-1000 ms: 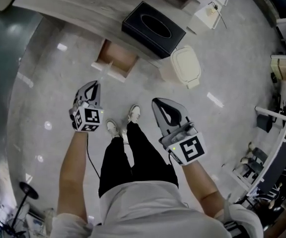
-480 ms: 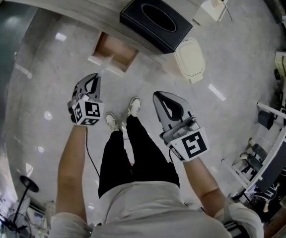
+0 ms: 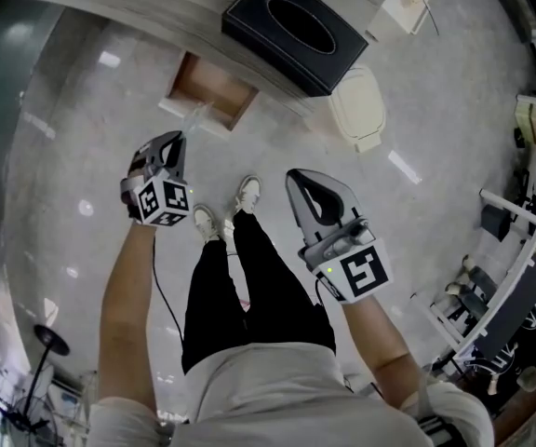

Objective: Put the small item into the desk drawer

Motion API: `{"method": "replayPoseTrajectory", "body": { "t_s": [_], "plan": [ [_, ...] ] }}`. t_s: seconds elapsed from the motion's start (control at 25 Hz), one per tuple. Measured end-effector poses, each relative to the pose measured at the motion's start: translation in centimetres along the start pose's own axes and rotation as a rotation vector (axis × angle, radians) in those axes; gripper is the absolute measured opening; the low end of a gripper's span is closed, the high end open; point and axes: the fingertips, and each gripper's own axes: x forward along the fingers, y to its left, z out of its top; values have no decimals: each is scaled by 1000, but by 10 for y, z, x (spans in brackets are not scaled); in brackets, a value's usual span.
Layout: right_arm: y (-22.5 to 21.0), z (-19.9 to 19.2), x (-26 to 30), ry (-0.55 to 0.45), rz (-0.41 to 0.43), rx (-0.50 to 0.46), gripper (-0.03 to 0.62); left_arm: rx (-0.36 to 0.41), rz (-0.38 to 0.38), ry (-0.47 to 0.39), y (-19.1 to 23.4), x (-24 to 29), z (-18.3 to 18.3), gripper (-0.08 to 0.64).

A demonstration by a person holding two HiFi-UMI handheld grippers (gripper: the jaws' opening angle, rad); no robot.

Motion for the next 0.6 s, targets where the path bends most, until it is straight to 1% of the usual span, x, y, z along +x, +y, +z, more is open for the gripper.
{"method": "replayPoseTrajectory", "body": {
  "t_s": [0.28,0.44,0.6],
  "plan": [
    [-8,-6,-1,14,-3,12,23,146,-34,54,-6,21,-6,20],
    [-14,-10,1,16,-5,19,23,243,-58,72,-8,31,-9,20],
    [-20,-11,1,14,-6,28,23,317,-69,94,-8,38,-9,20]
  ]
}}
